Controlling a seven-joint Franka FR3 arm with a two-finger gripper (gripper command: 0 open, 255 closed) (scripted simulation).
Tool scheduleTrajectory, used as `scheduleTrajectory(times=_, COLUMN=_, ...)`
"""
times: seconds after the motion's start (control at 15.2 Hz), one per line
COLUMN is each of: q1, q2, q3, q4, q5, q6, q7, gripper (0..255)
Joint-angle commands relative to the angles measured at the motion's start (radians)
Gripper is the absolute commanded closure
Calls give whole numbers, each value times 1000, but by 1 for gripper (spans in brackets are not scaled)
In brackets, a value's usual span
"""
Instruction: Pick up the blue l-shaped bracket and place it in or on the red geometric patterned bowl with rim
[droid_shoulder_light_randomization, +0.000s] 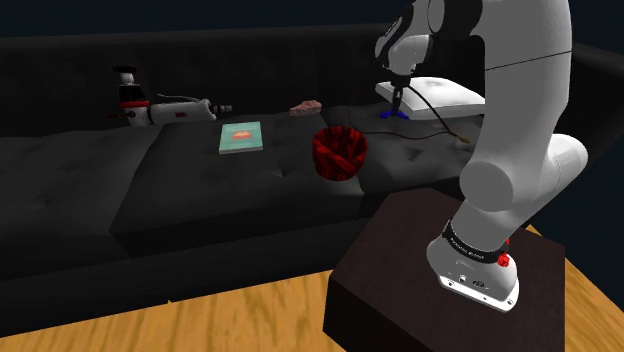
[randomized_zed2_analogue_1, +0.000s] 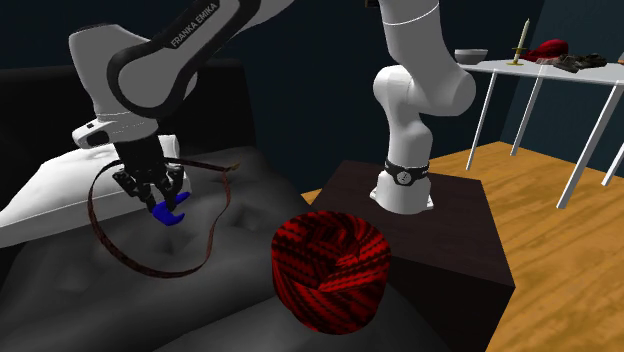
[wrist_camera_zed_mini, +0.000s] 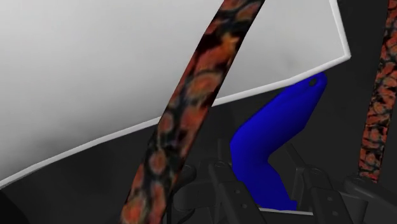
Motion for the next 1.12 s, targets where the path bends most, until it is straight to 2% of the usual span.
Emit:
scheduleTrajectory(times=0.0, q1=4, q2=-18, q3=-6, q4=3, q5=-9, q6=-20, q7=4, gripper=255)
scheduleTrajectory(times=1.06, q1=21, q2=-120, q3=-34, q4=80, q5=-62, q6=-190, q7=36, gripper=255)
